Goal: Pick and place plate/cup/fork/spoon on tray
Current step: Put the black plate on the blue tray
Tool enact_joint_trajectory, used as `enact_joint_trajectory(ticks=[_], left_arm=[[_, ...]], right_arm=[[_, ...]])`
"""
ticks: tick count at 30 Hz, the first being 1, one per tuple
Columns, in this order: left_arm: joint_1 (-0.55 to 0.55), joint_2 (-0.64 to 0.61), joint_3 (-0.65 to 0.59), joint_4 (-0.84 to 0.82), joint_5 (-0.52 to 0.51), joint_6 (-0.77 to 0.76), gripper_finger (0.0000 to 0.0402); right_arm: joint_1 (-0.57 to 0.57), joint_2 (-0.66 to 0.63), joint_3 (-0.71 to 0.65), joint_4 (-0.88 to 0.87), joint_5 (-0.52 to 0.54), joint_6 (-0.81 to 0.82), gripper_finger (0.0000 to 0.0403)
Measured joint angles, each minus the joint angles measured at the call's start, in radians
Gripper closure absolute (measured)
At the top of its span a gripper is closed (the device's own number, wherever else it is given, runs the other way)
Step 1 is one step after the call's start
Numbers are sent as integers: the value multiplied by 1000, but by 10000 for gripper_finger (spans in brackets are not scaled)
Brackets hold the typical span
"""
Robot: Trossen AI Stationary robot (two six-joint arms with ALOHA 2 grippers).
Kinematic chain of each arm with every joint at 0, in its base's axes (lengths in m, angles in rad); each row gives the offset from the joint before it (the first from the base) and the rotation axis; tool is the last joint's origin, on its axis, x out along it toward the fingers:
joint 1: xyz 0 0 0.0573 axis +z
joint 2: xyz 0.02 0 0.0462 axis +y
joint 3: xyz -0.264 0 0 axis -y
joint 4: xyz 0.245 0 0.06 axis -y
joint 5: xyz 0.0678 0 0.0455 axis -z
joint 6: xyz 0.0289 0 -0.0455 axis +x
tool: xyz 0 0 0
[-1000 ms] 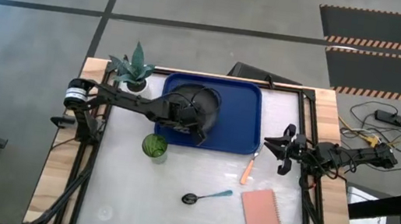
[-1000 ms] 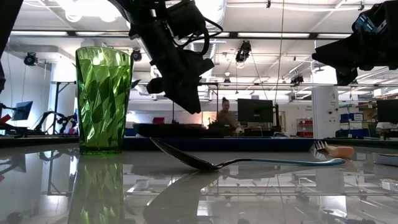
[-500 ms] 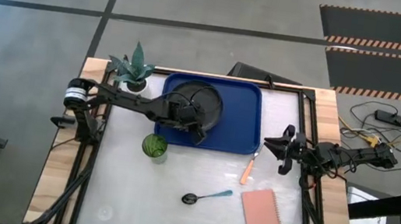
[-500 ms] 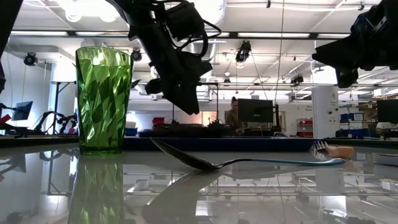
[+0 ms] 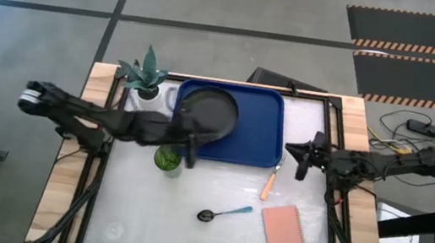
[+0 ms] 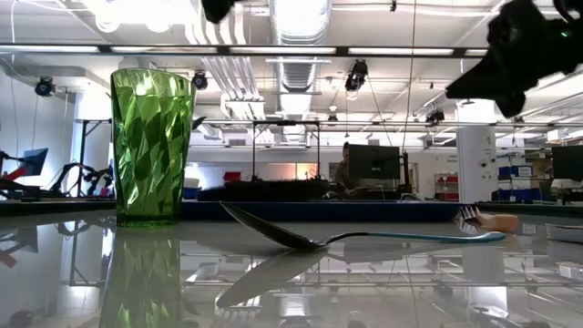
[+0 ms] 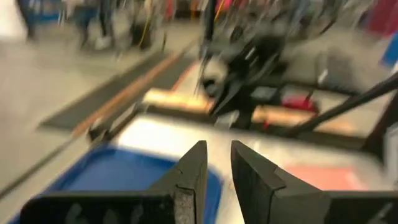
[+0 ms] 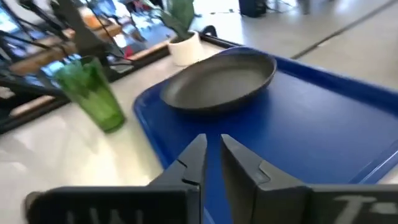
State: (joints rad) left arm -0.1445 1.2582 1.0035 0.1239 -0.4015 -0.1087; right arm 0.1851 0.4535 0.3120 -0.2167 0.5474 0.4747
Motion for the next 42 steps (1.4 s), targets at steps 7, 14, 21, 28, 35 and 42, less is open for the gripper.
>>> enact_joint_trajectory(ticks=[7, 14, 21, 28, 35, 42], left_arm=[[-70, -170, -231, 333, 0, 88, 348], [-73, -280, -384, 443, 1, 91, 348], [-73, -334, -440, 445, 6, 151, 348], [-73, -363, -445, 445, 7, 261, 348], [-73, -398, -446, 445, 7, 306, 348], [-73, -398, -448, 434, 7, 306, 348]], right_arm=[[-134, 371, 209, 11, -66, -59, 394], [-282, 686, 370, 36, -236, -155, 394], [-406, 943, 466, 178, -386, -259, 394], [-500, 1134, 607, 275, -507, -361, 394], [-520, 1253, 701, 274, -532, -448, 394], [-519, 1284, 707, 268, -533, -435, 394]])
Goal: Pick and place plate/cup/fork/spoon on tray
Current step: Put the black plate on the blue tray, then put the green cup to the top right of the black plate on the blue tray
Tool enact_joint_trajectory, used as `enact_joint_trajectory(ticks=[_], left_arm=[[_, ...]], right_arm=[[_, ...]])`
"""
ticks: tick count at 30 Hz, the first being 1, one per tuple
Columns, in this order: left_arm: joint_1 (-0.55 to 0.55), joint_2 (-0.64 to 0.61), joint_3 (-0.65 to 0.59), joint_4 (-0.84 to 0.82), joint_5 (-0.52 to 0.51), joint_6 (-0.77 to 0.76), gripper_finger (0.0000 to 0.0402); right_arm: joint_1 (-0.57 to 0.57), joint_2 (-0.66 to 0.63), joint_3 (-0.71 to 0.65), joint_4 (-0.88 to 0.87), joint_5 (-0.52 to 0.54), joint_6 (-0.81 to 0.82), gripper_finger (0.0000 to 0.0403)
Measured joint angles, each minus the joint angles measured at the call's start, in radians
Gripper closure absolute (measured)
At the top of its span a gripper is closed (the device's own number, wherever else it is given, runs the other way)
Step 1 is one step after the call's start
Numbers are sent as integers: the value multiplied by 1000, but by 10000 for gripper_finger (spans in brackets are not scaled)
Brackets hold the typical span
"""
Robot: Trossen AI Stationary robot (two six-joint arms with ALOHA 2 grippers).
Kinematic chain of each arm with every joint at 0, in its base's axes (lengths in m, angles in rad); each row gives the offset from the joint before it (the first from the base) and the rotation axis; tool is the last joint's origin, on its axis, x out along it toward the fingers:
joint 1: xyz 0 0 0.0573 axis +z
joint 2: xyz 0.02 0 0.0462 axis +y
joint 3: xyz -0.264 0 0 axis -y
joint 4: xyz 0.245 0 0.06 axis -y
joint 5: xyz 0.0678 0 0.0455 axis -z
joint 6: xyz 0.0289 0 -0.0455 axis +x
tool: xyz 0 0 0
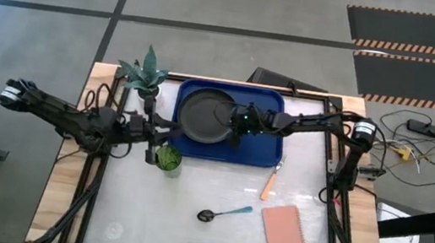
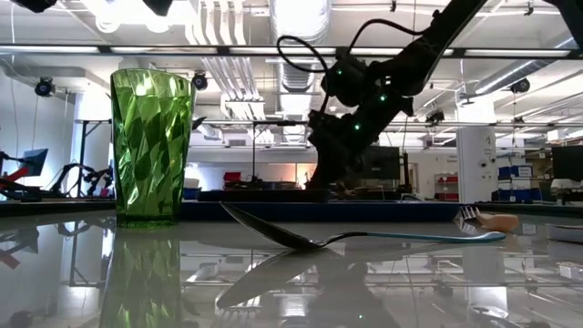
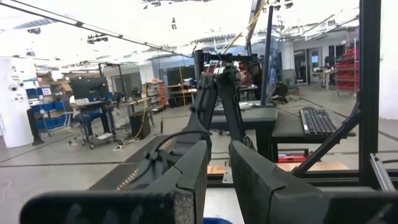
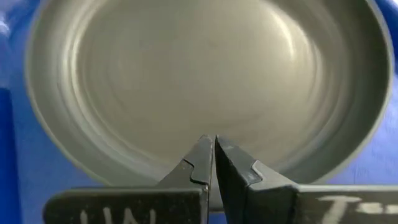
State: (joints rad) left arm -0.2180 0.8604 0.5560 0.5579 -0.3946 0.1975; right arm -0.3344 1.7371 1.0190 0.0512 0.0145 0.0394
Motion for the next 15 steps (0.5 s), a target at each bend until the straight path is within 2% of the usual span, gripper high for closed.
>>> enact_joint_trajectory(ticks=[7, 10, 15], left_arm=[[0, 5, 0, 0, 0, 0, 348], [0, 6, 0, 0, 0, 0, 348], [0, 2, 4, 20, 0, -1, 348]], right_arm=[[9, -42, -15, -3, -17, 38, 394], [26, -117, -9, -9, -69, 100, 394], [93, -260, -11, -147, -122, 231, 394]])
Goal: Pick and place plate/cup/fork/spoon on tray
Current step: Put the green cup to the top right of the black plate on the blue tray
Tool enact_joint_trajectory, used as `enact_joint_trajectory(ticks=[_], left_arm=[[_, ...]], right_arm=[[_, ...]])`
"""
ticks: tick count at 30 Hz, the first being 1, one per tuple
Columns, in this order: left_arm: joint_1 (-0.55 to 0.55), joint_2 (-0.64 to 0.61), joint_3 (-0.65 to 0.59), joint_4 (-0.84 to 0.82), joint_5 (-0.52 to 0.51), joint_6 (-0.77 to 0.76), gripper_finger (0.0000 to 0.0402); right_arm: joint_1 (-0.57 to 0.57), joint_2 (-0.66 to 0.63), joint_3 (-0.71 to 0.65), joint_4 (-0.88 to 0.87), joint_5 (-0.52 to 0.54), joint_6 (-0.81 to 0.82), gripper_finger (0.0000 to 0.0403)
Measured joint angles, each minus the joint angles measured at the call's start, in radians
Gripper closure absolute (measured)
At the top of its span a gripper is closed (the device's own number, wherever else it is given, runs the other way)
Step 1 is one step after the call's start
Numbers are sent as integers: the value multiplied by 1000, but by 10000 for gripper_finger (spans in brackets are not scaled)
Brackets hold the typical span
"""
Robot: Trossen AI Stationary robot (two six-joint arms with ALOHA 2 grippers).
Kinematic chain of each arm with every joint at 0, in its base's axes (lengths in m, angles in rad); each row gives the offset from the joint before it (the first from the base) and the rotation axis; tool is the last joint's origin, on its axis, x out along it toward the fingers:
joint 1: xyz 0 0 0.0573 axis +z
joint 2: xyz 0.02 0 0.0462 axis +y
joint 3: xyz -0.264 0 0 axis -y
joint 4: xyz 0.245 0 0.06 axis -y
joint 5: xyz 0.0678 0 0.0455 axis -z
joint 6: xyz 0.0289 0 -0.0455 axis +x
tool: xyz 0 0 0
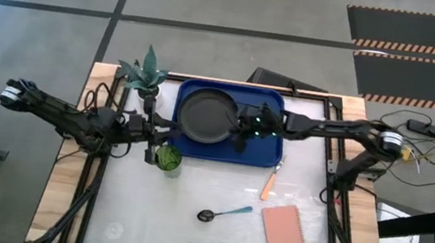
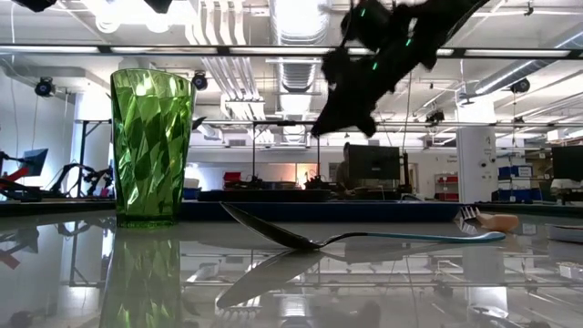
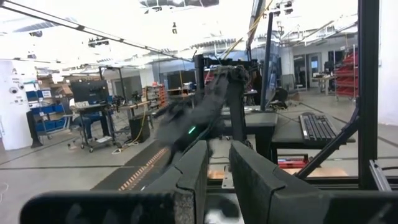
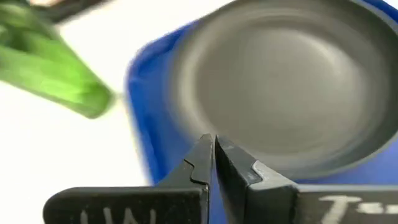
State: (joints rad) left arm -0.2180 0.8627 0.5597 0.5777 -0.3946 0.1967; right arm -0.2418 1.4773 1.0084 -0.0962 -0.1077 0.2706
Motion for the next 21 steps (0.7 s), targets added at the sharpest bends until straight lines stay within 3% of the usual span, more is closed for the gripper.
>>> enact_joint_trajectory(ticks=[6, 10, 13, 16, 19, 21], left_arm=[[0, 0, 1, -2, 0, 0, 348], [0, 0, 1, -2, 0, -1, 348], [0, 0, 1, -2, 0, -2, 348], [0, 0, 0, -2, 0, -3, 348], [0, 0, 0, -8, 0, -14, 348], [0, -12, -2, -21, -3, -80, 348]], right_arm=[[154, -145, 0, -170, -6, 259, 394], [264, -195, 0, -186, -2, 404, 394], [350, -199, 0, -152, 41, 396, 394], [417, -191, 0, -120, 150, 348, 394], [448, -165, 0, -77, 241, 278, 394], [450, -141, 0, -24, 247, 243, 394]])
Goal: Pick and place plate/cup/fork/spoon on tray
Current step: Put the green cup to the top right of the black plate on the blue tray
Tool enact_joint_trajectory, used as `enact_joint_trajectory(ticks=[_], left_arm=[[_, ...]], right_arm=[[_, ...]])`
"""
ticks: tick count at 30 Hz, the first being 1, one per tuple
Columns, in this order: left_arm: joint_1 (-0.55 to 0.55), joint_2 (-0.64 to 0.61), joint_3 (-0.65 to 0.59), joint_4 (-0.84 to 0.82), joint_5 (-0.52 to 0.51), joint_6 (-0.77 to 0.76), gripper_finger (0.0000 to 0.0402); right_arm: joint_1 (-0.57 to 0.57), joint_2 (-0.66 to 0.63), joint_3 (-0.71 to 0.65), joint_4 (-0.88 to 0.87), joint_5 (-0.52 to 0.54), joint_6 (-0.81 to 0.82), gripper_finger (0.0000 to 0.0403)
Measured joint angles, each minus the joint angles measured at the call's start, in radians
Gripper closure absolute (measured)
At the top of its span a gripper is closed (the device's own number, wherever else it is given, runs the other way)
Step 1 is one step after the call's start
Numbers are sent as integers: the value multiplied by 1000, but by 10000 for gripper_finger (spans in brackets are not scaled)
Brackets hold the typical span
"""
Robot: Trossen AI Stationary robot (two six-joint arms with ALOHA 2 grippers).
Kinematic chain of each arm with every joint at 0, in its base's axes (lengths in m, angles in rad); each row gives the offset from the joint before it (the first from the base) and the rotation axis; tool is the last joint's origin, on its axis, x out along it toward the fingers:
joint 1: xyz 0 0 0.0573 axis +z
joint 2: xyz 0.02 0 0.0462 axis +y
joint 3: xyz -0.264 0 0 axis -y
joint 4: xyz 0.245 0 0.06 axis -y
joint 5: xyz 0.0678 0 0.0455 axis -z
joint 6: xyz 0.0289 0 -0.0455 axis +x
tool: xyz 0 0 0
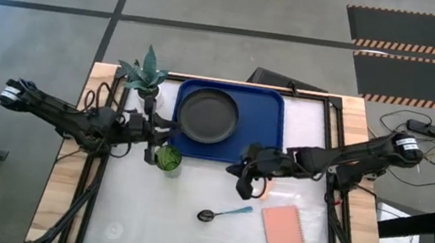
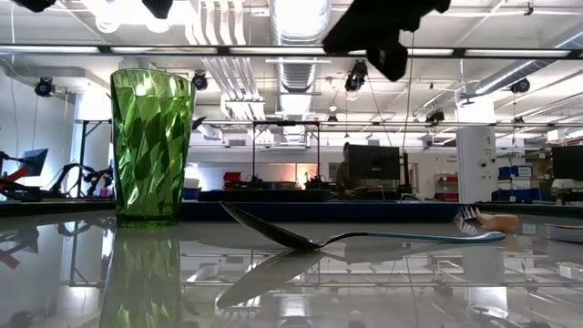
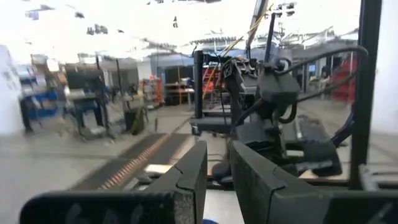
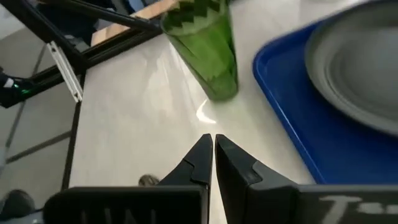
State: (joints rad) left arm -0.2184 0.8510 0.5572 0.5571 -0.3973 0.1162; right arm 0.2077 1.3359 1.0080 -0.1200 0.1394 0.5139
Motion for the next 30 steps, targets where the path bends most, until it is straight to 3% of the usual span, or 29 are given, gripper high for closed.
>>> enact_joint_trajectory(ticks=[7, 17, 24, 30], left_arm=[[-20, -44, -23, 0, 93, -32, 348], [-25, -120, -79, 0, 90, -36, 348], [-25, -157, -107, -8, 102, -85, 348], [-25, -192, -132, -7, 105, -88, 348]], right_arm=[[-13, 125, 100, 50, 1, -159, 394], [-48, 387, 427, 40, -9, -436, 394], [-65, 520, 596, -15, -19, -525, 393], [-96, 582, 704, -120, -191, -490, 353]])
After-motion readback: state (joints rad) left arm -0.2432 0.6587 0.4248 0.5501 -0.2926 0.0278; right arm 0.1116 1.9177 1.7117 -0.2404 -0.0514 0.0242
